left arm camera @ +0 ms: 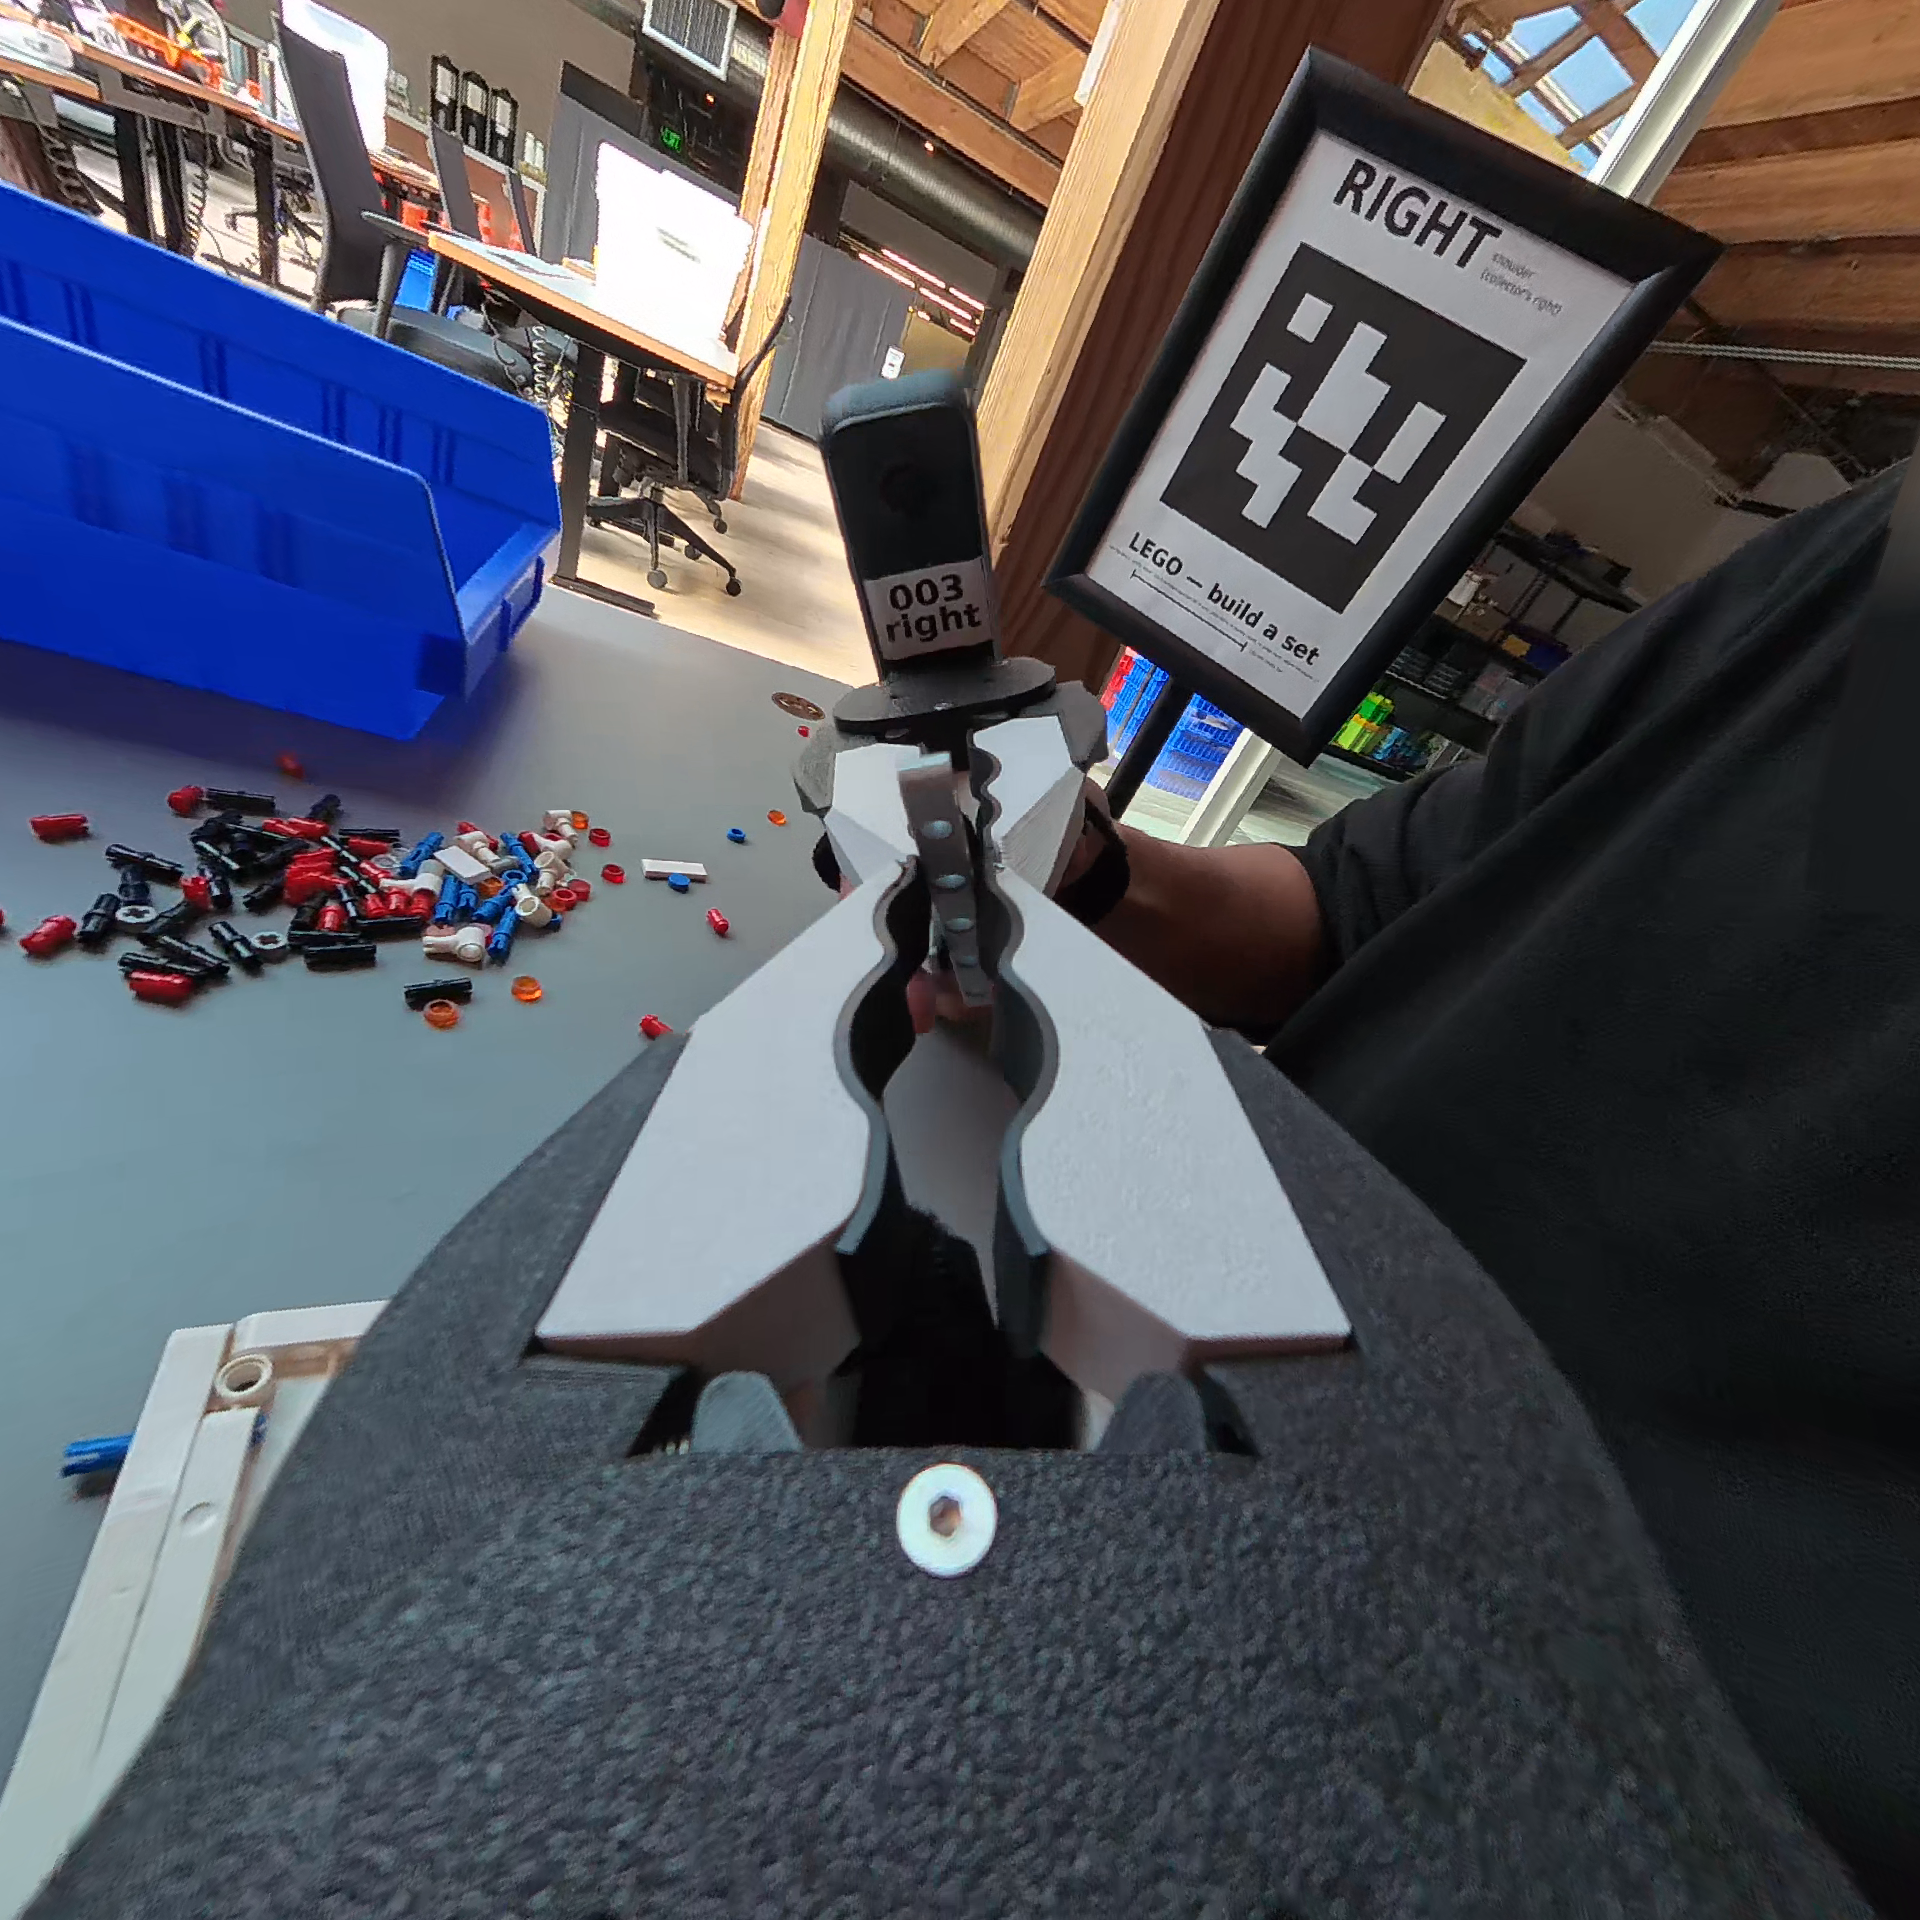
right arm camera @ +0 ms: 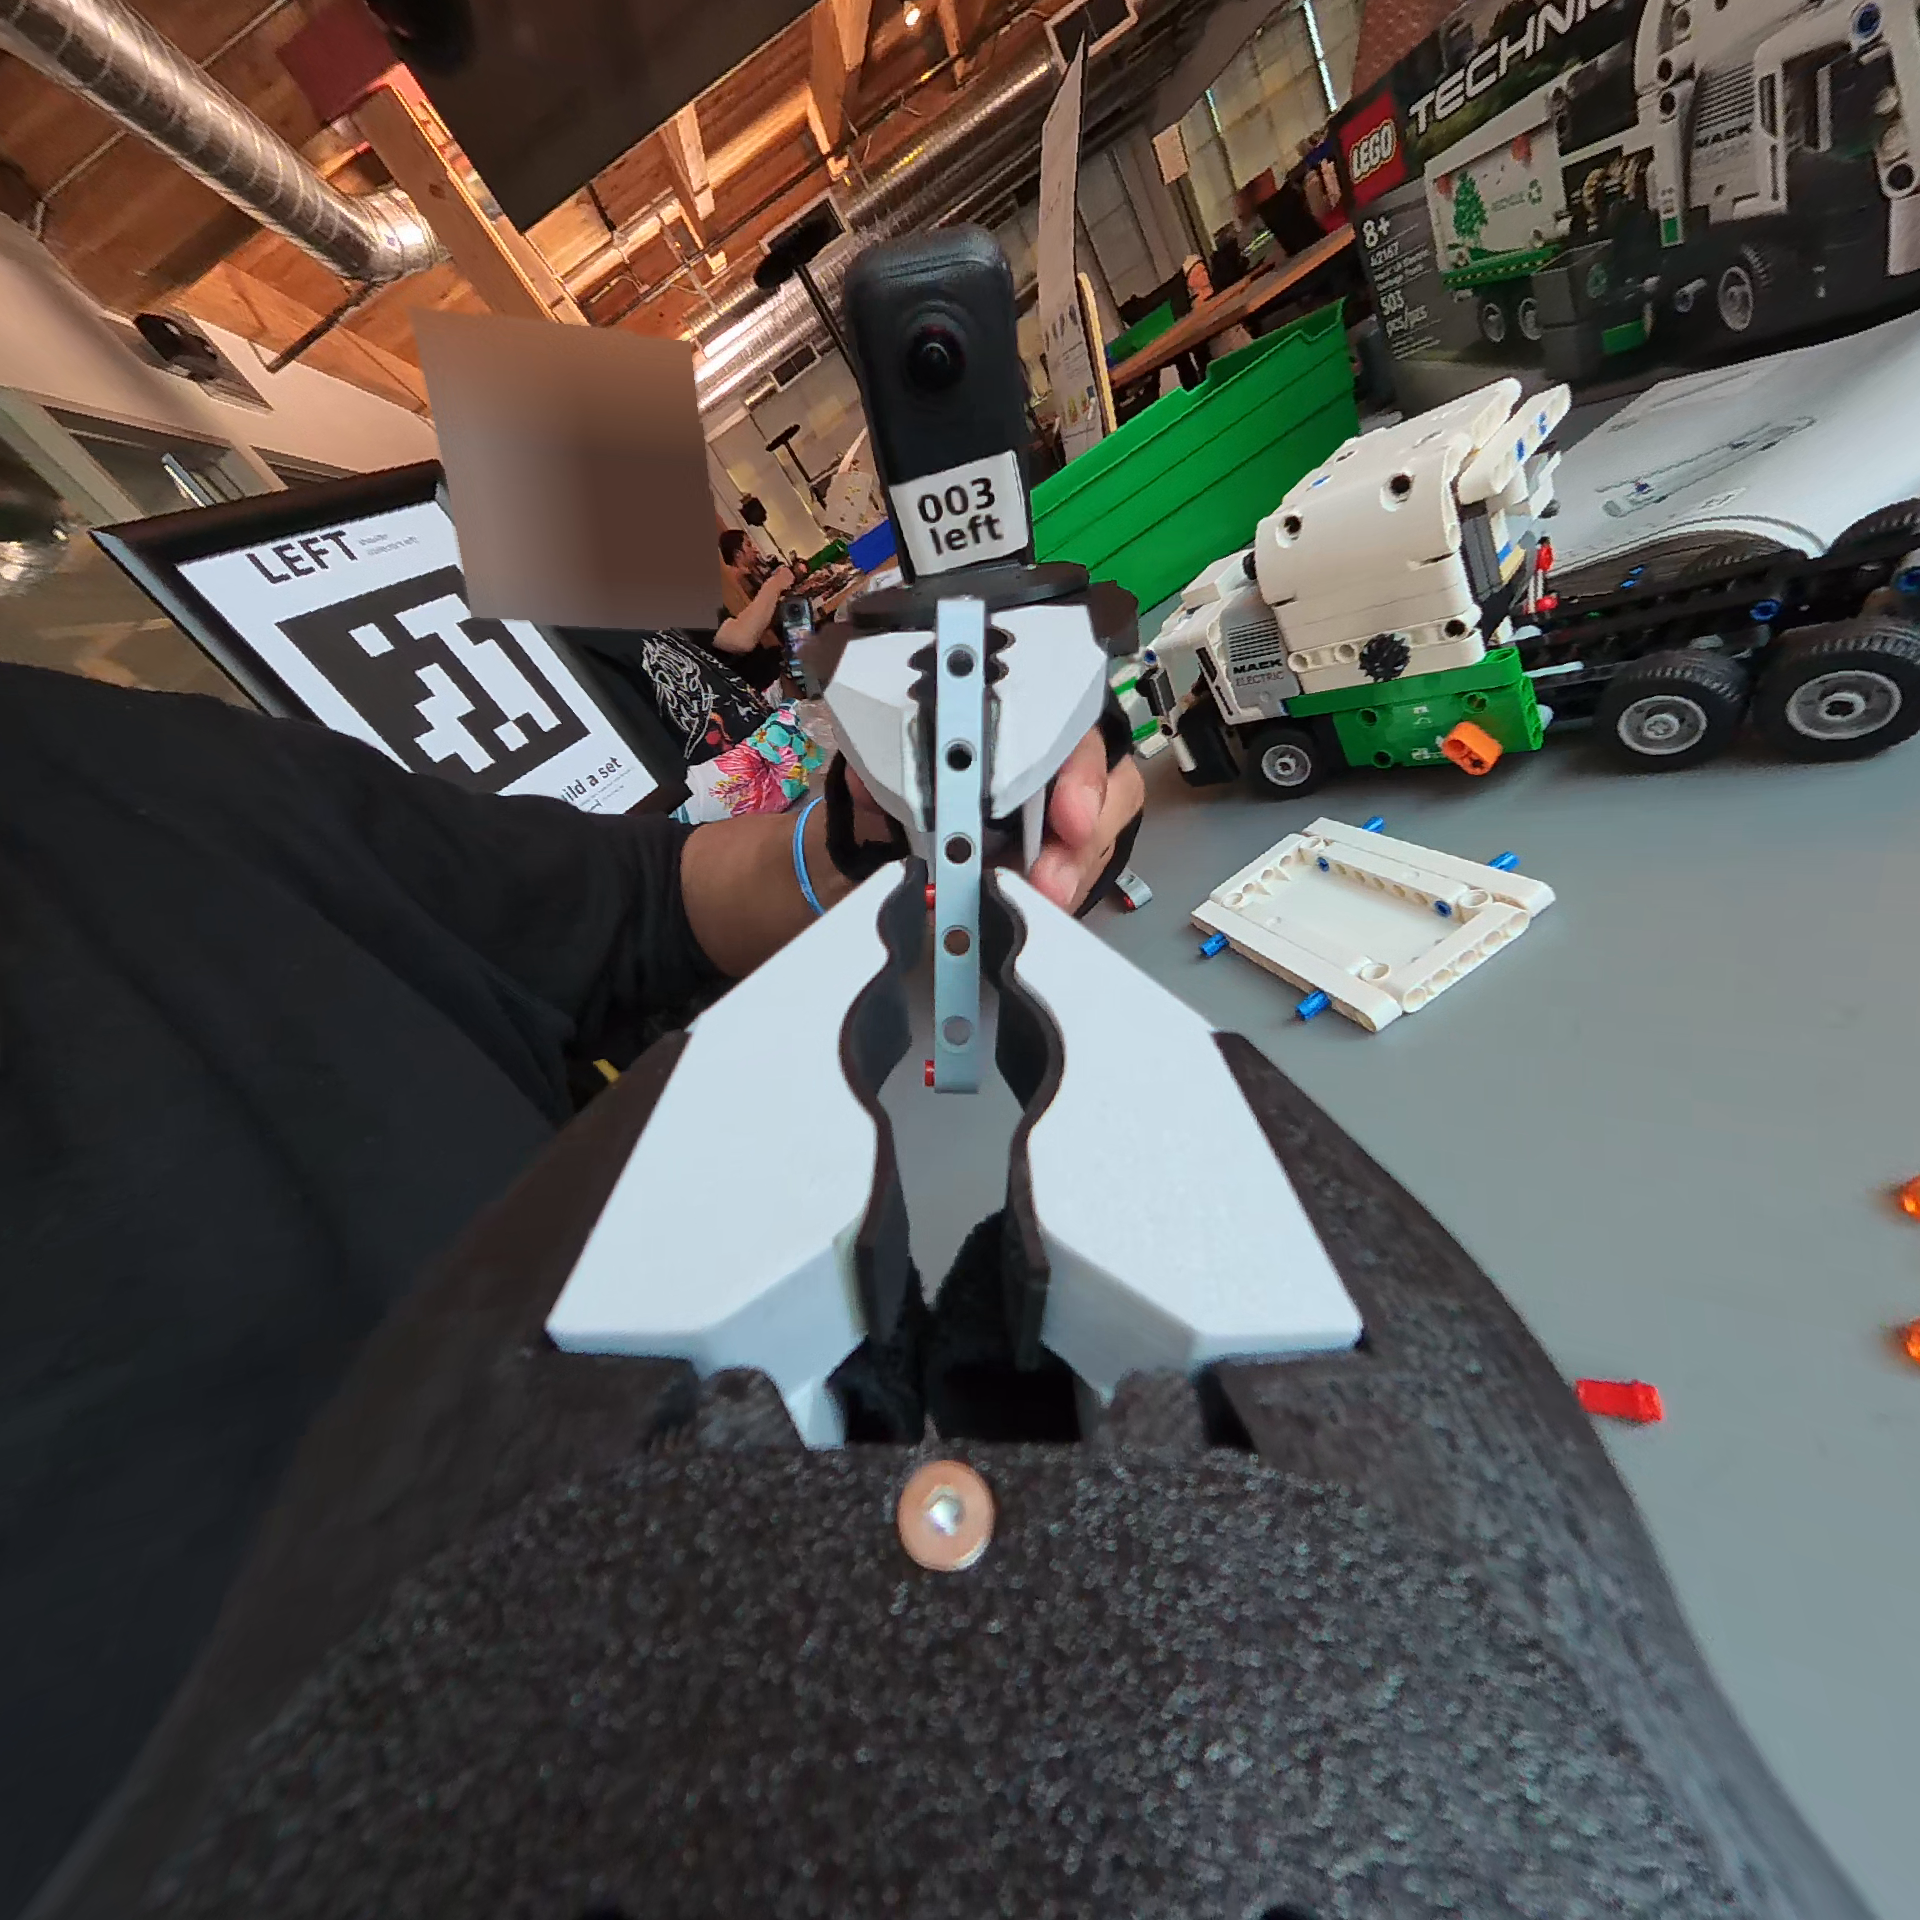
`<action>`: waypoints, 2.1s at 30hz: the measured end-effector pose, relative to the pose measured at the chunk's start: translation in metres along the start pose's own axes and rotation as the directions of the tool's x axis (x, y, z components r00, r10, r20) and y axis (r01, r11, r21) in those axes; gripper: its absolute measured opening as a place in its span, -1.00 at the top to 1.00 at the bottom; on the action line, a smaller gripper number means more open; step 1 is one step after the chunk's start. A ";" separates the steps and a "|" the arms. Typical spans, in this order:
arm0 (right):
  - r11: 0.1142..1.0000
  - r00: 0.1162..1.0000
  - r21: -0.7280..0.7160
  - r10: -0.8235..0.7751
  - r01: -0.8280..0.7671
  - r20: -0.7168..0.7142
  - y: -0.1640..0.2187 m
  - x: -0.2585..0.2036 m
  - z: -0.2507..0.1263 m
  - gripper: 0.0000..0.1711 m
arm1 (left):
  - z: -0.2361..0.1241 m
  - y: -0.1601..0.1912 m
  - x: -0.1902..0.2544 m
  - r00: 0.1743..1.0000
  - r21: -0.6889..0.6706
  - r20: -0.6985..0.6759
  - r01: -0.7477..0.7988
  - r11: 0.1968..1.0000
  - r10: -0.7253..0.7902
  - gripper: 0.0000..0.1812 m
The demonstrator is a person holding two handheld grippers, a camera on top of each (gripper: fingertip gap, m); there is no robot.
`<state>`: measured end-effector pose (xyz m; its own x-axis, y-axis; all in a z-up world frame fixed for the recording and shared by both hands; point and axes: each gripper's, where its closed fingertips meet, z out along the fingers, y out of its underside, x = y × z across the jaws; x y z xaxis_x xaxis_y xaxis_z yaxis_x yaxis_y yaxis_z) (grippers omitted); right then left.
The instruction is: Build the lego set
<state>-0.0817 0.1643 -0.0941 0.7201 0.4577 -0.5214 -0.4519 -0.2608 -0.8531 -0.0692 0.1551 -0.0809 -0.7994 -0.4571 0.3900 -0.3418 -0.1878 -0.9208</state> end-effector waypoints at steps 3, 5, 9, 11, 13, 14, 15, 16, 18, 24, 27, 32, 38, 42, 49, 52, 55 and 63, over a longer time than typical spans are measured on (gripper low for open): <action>0.999 0.999 -0.004 0.040 -0.039 0.025 0.001 -0.001 -0.001 0.90 | -0.007 -0.013 -0.002 0.999 0.075 0.025 -0.026 0.997 0.024 0.93; 0.999 1.000 -0.015 0.028 -0.028 -0.001 0.002 0.003 -0.001 0.90 | -0.011 -0.016 -0.005 0.999 0.097 0.005 0.033 0.995 -0.034 0.94; 0.999 1.000 -0.043 0.010 -0.011 -0.020 0.006 0.004 0.000 0.90 | -0.009 -0.013 -0.004 1.000 0.066 0.004 0.027 0.997 -0.028 0.94; 0.999 1.000 -0.028 0.018 -0.018 -0.002 0.004 0.002 -0.001 0.88 | -0.010 -0.014 -0.002 1.000 0.062 -0.001 0.023 0.998 -0.023 0.94; 0.999 1.000 -0.028 0.018 -0.018 0.004 0.004 0.001 -0.001 0.88 | -0.010 -0.012 0.000 1.000 0.047 -0.009 0.018 0.999 -0.017 0.94; 0.999 1.000 -0.029 0.019 -0.019 0.007 0.004 0.001 -0.001 0.88 | -0.009 -0.011 0.000 1.000 0.033 -0.012 0.015 0.999 -0.015 0.94; 0.999 1.000 -0.028 0.020 -0.020 0.010 0.004 0.000 -0.001 0.88 | -0.008 -0.009 0.001 1.000 0.023 -0.016 0.015 1.000 -0.014 0.94; 1.000 1.000 -0.026 0.019 -0.018 0.009 0.004 0.000 -0.001 0.89 | -0.007 -0.007 0.002 1.000 0.013 -0.018 0.015 1.000 -0.015 0.94; 0.999 1.000 -0.038 0.003 -0.003 -0.003 0.005 0.001 -0.001 0.92 | -0.006 -0.006 0.001 1.000 0.009 -0.017 0.022 1.000 -0.022 0.94; 0.994 0.995 -0.079 -0.081 0.076 -0.057 0.010 0.006 -0.002 0.92 | -0.005 -0.002 -0.003 0.999 -0.004 -0.015 0.051 0.999 -0.051 0.94; 0.994 0.995 -0.081 -0.084 0.079 -0.060 0.010 0.006 -0.002 0.92 | -0.005 -0.002 -0.003 0.999 -0.005 -0.012 0.048 0.999 -0.048 0.94; 0.993 0.994 -0.086 -0.089 0.084 -0.058 0.011 0.006 -0.002 0.92 | -0.005 -0.001 -0.003 0.999 -0.010 -0.009 0.044 0.999 -0.044 0.94; 0.963 0.943 -0.153 -0.250 0.220 -0.220 0.004 0.004 -0.035 0.92 | 0.003 0.007 0.000 0.987 -0.062 0.070 -0.142 0.988 0.147 0.91; 0.959 0.793 -0.149 -0.283 0.241 -0.539 -0.008 0.015 -0.119 0.92 | 0.018 0.035 -0.013 0.950 -0.261 0.165 -0.217 0.940 0.265 0.81; 0.976 0.791 0.055 -0.138 0.212 -0.597 0.006 0.030 -0.158 0.92 | 0.042 0.061 -0.063 0.844 -0.526 0.378 -0.142 0.839 0.380 0.80; 0.973 0.846 0.147 -0.075 0.178 -0.527 0.004 0.028 -0.158 0.92 | 0.048 0.070 -0.073 0.854 -0.604 0.362 -0.092 0.792 0.375 0.80; 0.967 0.854 0.176 -0.067 0.182 -0.515 0.001 0.028 -0.166 0.92 | 0.053 0.080 -0.079 0.887 -0.660 0.323 -0.037 0.750 0.328 0.79; 0.966 0.853 0.200 -0.038 0.165 -0.521 0.004 0.040 -0.175 0.92 | 0.105 0.074 -0.082 0.901 -0.606 0.298 -0.077 0.792 0.315 0.81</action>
<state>0.0369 0.0330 -0.1216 0.9054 -0.0431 -0.4225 -0.4231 -0.0069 -0.9061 0.0227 0.0869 -0.1815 -0.6811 -0.7298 0.0594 -0.5089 0.4134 -0.7551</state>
